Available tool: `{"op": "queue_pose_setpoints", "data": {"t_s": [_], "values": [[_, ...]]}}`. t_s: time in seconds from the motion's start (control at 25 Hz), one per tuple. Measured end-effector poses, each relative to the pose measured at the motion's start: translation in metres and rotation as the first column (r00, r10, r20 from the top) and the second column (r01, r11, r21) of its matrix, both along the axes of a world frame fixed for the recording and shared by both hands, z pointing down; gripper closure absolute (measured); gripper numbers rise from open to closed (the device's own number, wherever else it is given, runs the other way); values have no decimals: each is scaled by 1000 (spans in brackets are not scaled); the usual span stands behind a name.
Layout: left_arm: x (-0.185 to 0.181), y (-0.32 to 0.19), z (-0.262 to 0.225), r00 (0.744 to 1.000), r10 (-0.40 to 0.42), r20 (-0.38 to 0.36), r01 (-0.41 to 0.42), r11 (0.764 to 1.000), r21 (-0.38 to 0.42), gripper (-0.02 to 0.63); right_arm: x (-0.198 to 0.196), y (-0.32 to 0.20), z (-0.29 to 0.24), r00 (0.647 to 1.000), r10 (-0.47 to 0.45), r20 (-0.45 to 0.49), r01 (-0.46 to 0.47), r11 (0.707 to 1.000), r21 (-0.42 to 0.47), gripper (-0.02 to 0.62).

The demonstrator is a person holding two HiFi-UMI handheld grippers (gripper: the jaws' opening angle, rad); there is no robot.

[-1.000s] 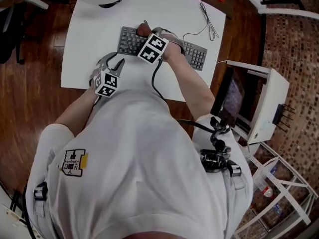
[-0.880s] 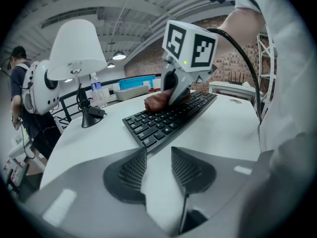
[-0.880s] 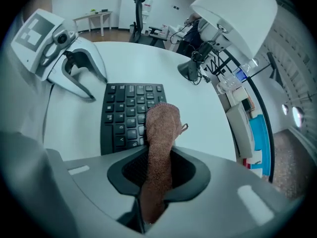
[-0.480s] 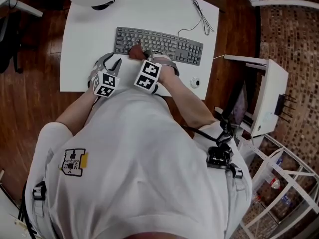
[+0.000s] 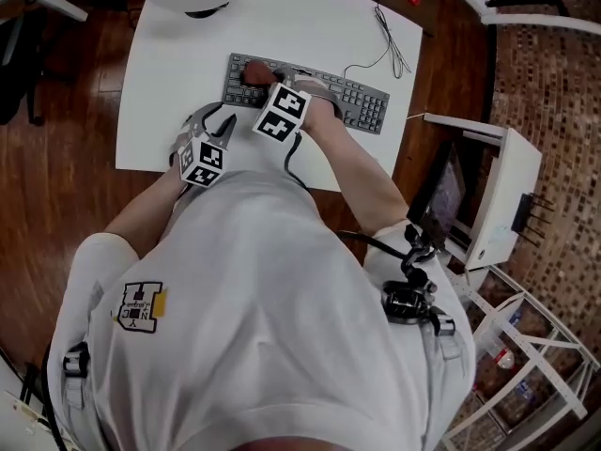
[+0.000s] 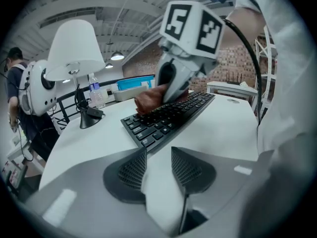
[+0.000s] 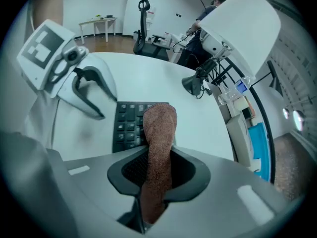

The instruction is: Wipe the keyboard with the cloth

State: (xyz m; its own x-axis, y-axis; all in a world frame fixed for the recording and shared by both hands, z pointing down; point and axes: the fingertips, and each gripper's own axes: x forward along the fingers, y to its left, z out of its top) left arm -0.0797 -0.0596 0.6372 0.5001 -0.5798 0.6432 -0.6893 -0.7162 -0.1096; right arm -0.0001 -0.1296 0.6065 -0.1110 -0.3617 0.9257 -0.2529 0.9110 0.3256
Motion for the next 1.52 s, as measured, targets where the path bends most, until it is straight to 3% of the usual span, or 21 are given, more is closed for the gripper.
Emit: {"op": "queue_pose_setpoints", "data": {"t_s": [0.12,0.28,0.72,0.96,1.12,1.32,1.52], "values": [[0,1,-4,1000,-3,-7,3,1000,-2,451,-9,-36,1,1000,-5,-22,5,1000,13,511],[-4,0,-8,1000,1,-13,-2,1000,-5,451,-13,-43,8,999,-6,-40,5,1000,-7,511],[-6,4,3,999,34,0,-34,999,-4,451,-27,56,24,997,-77,-26,76,996,-53,511],[-3,0,3,999,40,2,-40,999,1,451,-27,78,30,997,-72,-14,70,995,-76,511],[-2,1,3,999,33,-13,-33,999,2,451,-31,54,22,998,-63,8,63,997,-55,511],[3,2,-4,999,38,-34,-38,999,-1,451,-41,-18,6,999,-43,0,43,999,8,511],[0,1,-8,997,29,-77,-30,999,-17,451,-53,-52,15,998,-50,-42,49,999,-6,511]]}}
